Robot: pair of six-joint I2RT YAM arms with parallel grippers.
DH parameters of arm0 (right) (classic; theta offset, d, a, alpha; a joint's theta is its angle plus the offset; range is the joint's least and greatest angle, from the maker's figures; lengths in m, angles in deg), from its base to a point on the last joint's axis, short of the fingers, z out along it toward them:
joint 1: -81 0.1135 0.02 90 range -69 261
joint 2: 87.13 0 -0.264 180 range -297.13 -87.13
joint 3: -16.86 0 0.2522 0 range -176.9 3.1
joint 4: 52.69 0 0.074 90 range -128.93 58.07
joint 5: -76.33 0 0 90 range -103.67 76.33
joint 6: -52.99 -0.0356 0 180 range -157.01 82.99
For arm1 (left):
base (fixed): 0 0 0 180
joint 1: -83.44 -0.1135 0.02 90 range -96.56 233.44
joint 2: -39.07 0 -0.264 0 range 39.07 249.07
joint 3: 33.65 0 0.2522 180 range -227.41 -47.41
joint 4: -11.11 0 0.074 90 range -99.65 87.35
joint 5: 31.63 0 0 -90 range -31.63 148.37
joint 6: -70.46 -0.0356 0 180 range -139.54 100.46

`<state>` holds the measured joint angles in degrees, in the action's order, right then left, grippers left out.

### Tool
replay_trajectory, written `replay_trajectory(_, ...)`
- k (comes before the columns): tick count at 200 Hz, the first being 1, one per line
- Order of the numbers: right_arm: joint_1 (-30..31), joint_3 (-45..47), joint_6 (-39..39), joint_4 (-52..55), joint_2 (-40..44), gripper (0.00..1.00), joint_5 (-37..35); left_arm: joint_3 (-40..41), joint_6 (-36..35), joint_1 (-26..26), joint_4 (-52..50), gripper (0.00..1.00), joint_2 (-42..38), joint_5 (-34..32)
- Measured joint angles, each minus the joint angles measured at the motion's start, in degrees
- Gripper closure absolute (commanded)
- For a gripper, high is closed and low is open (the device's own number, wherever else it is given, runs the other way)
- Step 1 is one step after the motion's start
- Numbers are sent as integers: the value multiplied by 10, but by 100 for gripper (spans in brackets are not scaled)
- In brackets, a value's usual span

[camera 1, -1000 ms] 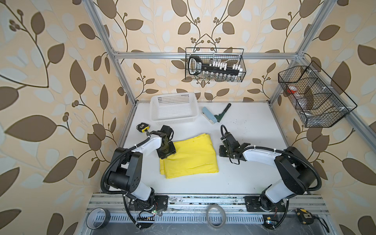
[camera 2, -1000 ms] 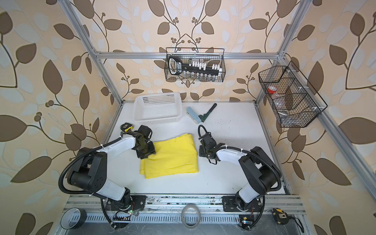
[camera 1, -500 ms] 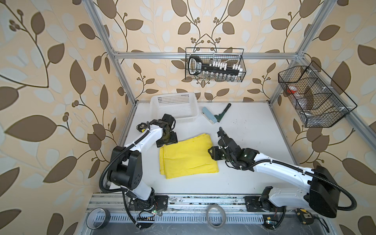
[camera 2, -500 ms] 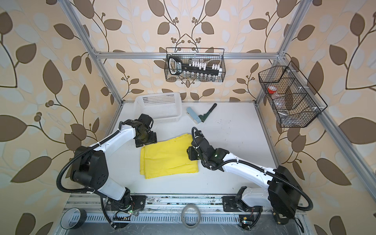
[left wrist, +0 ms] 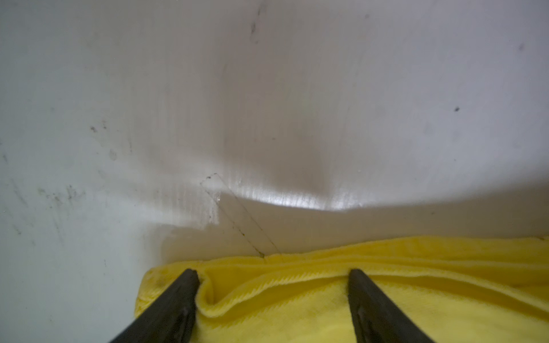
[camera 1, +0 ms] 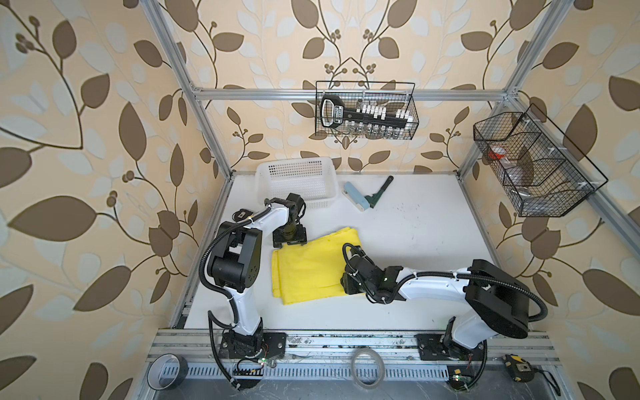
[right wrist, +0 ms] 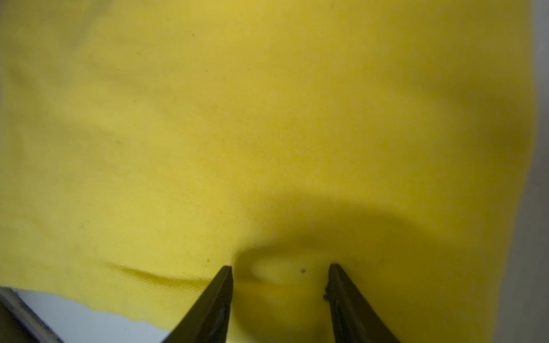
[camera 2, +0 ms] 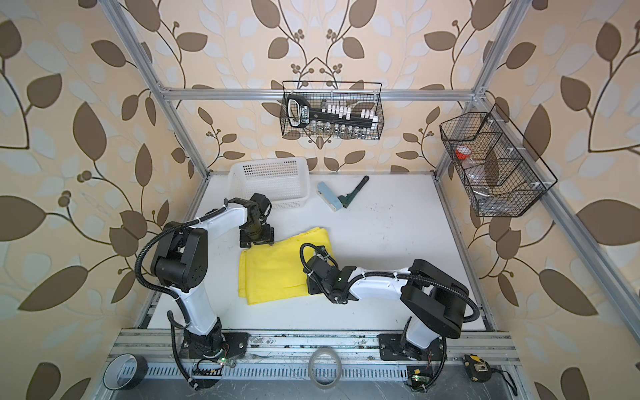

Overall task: Fold and stack the trousers
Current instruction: Rotate the trousers at the center of the table.

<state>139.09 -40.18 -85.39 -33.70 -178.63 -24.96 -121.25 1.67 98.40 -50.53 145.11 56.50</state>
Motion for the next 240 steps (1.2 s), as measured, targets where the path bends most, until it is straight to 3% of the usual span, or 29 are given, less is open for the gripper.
replay_trajectory(67, -121, 0, 54, 68, 17, 48, -38, 108, 33, 10, 9, 21, -65, 61)
replay_trajectory(132, -292, -8, 143, 117, 23, 47, -62, 158, 107, 93, 15, 21, -160, 110)
replay_trajectory(164, -341, -27, 188, 138, 34, 37, -65, 154, 121, 95, 14, 18, -202, 117)
replay_trajectory(182, -335, -45, 183, 152, 60, 25, -66, 151, 119, 95, 17, 12, -228, 125)
replay_trajectory(198, -306, -53, 153, 155, 98, 24, -62, 149, 113, 95, 22, 6, -252, 134)
replay_trajectory(234, -166, -54, 4, 151, 140, 23, -83, 146, 75, 95, 56, 1, -285, 169)
replay_trajectory(240, -145, -54, -19, 151, 134, 18, -87, 146, 71, 95, 62, 1, -286, 175)
